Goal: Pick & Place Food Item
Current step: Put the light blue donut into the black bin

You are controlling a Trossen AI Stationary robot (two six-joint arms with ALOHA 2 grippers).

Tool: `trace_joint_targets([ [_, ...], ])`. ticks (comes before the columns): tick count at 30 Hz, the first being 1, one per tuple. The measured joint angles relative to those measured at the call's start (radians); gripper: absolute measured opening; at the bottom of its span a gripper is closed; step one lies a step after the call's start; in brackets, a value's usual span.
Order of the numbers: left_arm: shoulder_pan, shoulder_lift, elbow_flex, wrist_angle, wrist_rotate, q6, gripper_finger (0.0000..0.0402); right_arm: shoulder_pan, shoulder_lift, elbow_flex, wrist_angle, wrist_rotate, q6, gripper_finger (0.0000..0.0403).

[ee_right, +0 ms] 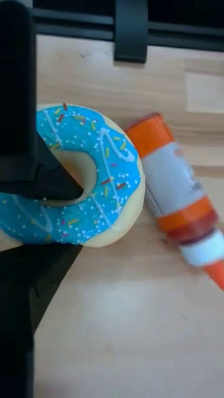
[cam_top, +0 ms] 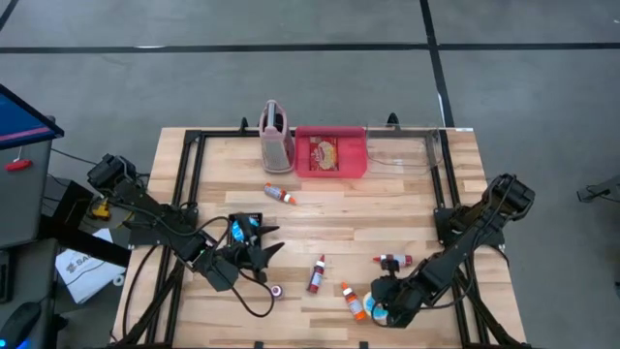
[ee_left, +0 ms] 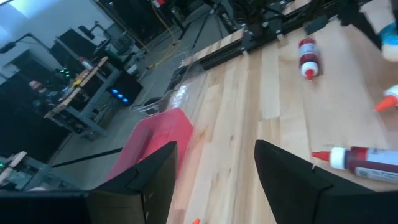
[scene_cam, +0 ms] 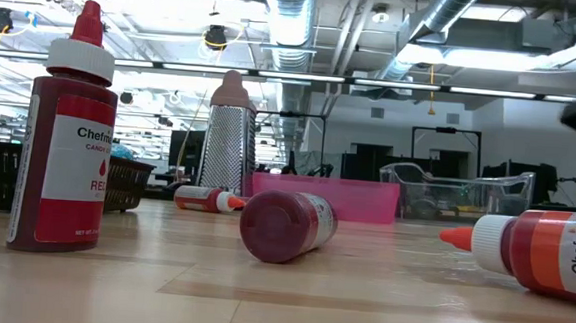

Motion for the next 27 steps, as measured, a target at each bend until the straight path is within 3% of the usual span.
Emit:
trace_joint_targets([
  [6,0.0,0.0,0.0,0.025,-0.03,0.0,0.0208,-0.003,0.0,0.167,-0.224,0.126,-0.114,0.0098],
  [13,0.0,0.0,0.0,0.188,0.018,-0.003,0.0208,-0.003,0.0,0.327,-0.41,0.437,-0.33,0.0098],
  [20,0.0,0.0,0.0,0.33,0.215,-0.018,0.0234,-0.016,-0.001,0.357,-0.42,0.709,-0.553,0.0098],
  [27,0.04,0.004,0.0,0.385,0.381,-0.046,0.0289,-0.061,-0.001,0.357,-0.299,0.874,-0.787,0.0098],
])
